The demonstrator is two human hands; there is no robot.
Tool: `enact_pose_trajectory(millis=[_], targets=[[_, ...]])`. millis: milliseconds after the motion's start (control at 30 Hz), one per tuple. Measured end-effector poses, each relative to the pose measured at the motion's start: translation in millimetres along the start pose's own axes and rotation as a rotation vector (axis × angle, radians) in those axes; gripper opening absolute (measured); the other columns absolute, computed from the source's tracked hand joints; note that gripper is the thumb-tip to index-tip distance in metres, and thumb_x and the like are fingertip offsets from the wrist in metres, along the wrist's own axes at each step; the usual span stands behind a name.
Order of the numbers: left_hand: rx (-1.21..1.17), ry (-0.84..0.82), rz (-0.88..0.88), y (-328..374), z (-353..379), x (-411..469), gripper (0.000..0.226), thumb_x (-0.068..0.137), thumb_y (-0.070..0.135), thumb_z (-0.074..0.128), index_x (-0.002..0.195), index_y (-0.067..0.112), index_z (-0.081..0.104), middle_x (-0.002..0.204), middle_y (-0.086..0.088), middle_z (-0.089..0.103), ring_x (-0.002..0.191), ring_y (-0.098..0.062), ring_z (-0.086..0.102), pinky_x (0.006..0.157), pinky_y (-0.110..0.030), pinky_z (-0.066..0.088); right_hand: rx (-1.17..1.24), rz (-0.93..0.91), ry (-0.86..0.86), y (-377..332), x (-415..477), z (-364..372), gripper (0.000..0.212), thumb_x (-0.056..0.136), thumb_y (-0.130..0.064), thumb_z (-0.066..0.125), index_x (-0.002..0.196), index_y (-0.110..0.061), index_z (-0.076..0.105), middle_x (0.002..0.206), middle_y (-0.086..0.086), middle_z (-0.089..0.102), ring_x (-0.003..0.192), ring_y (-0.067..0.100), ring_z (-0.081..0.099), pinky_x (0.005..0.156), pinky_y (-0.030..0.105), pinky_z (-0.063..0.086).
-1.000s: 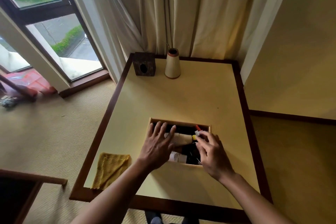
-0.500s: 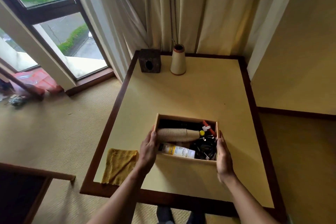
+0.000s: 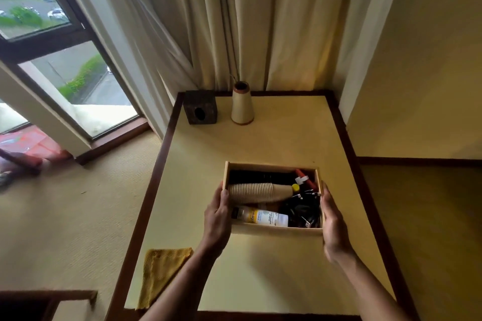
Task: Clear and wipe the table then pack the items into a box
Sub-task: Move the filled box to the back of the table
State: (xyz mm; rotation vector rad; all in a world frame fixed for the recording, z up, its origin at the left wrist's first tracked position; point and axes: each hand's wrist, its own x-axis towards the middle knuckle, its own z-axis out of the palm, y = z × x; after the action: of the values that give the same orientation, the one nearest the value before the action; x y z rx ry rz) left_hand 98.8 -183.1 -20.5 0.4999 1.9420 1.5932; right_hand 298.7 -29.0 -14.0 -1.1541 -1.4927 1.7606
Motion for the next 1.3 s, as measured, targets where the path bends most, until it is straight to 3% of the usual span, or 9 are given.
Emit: enact_pose_trajectory(millis=[100,233,300,500,667,800,933,1200,1300], targets=[[-0.025,-0.033,0.034,26.8,24.9,34.3,0.037,0.111,0.04,0.035,0.141,0.038,0.056,0.106,0.011,0.07,0.1,-0.013,0.066,0.084,-0.036,0.058,-0.005,-0.026,-0.007,-31.6,36.1,-11.3,0.048,0.107,-0.045,0.028,0.155,-0.041,0.029,0.161,-0.023,0.027,0.144,-0.001,0.025,0.112,0.032,0.02],[-0.077,-0.093,0.054,58.4,69.9,91.6,0.036,0.11,0.041,0.035,0.14,0.036,0.055,0.109,0.009,0.068,0.103,-0.02,0.064,0.088,-0.047,0.058,0.031,-0.044,0.02,-71.8,106.2,-32.7,0.049,0.108,-0.044,0.028,0.156,-0.036,0.029,0.152,-0.023,0.031,0.137,-0.001,0.028,0.101,0.022,0.029],[-0.094,-0.114,0.087,69.4,94.0,125.8,0.036,0.11,0.042,0.035,0.137,0.032,0.056,0.101,0.013,0.069,0.092,-0.018,0.067,0.078,-0.046,0.059,0.025,-0.061,0.01,-83.9,147.4,-41.6,0.049,0.105,-0.053,0.033,0.153,-0.044,0.032,0.155,-0.025,0.03,0.142,0.001,0.028,0.106,0.03,0.028],[-0.079,-0.094,0.083,83.4,159.7,229.0,0.034,0.112,0.03,0.033,0.131,0.011,0.055,0.11,-0.014,0.065,0.088,-0.022,0.067,0.07,-0.029,0.059,0.039,-0.068,0.062,-95.9,272.0,-59.1,0.049,0.106,-0.045,0.034,0.154,-0.033,0.036,0.16,-0.007,0.036,0.145,0.016,0.035,0.105,0.034,0.033],[-0.062,-0.068,0.038,83.2,197.2,297.7,0.03,0.112,0.035,0.033,0.127,0.025,0.056,0.108,-0.008,0.064,0.094,-0.026,0.063,0.082,-0.045,0.057,0.046,0.016,0.136,-108.9,349.8,-63.3,0.047,0.107,-0.036,0.039,0.151,-0.019,0.042,0.155,0.005,0.041,0.141,0.023,0.04,0.102,0.03,0.033],[-0.009,-0.025,0.024,81.2,219.5,338.8,0.025,0.111,0.041,0.031,0.116,0.046,0.055,0.102,-0.001,0.063,0.096,-0.027,0.063,0.086,-0.051,0.056,0.053,-0.051,0.174,-108.9,405.8,-64.1,0.021,0.105,-0.035,0.047,0.12,-0.03,0.06,0.135,0.002,0.057,0.105,0.005,0.057,0.082,0.023,0.044],[-0.024,-0.023,0.036,80.9,231.6,364.3,0.031,0.111,0.037,0.03,0.132,0.035,0.054,0.109,-0.002,0.067,0.098,-0.026,0.068,0.086,-0.049,0.059,0.009,-0.058,0.121,-99.9,439.0,-68.5,0.04,0.105,-0.043,0.043,0.141,-0.03,0.055,0.144,-0.004,0.054,0.127,0.013,0.051,0.104,0.038,0.043],[-0.04,-0.126,-0.002,60.6,230.9,384.8,0.048,0.103,0.06,0.033,0.14,0.034,0.051,0.127,-0.004,0.063,0.118,-0.03,0.061,0.099,-0.052,0.054,-0.027,-0.041,0.163,-80.4,457.1,-69.0,0.044,0.107,-0.04,0.039,0.149,-0.028,0.046,0.142,-0.003,0.049,0.129,0.015,0.046,0.09,0.028,0.042],[-0.012,-0.09,-0.036,62.3,222.7,370.0,0.055,0.102,0.063,0.036,0.134,0.022,0.054,0.127,-0.012,0.061,0.112,-0.025,0.063,0.094,-0.042,0.057,-0.296,-0.162,0.177,-78.6,452.6,-69.0,0.045,0.11,-0.038,0.032,0.153,-0.026,0.038,0.147,0.003,0.048,0.133,0.021,0.046,0.102,0.04,0.043]])
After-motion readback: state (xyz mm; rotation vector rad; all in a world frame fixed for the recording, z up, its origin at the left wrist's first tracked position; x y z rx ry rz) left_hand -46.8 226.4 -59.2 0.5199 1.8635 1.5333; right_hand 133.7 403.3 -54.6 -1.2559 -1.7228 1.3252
